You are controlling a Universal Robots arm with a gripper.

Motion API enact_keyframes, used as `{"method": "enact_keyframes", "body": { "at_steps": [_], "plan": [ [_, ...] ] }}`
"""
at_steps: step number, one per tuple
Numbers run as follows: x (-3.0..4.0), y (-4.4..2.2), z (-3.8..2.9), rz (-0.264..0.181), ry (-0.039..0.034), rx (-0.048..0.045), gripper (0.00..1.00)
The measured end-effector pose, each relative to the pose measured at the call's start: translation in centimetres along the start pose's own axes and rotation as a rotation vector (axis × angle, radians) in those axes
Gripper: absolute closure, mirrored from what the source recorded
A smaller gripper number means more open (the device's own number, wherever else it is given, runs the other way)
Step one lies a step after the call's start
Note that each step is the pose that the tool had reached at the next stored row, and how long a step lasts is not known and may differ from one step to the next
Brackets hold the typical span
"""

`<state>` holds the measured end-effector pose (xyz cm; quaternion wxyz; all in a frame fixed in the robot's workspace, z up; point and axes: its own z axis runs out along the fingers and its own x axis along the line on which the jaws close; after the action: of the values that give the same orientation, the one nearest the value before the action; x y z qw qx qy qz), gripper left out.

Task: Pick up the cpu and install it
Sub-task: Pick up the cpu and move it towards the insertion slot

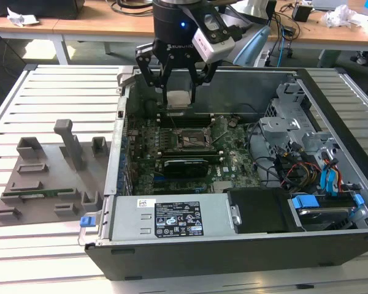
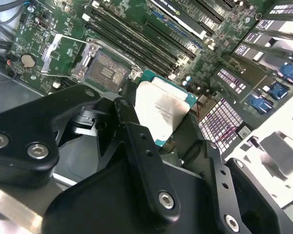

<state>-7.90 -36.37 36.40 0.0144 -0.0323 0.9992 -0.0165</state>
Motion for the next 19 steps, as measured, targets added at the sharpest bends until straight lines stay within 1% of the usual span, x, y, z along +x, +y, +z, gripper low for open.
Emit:
{"method": "enact_keyframes", "body": {
  "at_steps": [7, 19],
  "plan": [
    [-0.35, 0.11, 0.43, 0.0, 0.0003, 0.0036, 0.45],
    [-0.74, 0.17, 1.13, 0.0, 0.0006, 0.0095, 0.45]
  ]
}}
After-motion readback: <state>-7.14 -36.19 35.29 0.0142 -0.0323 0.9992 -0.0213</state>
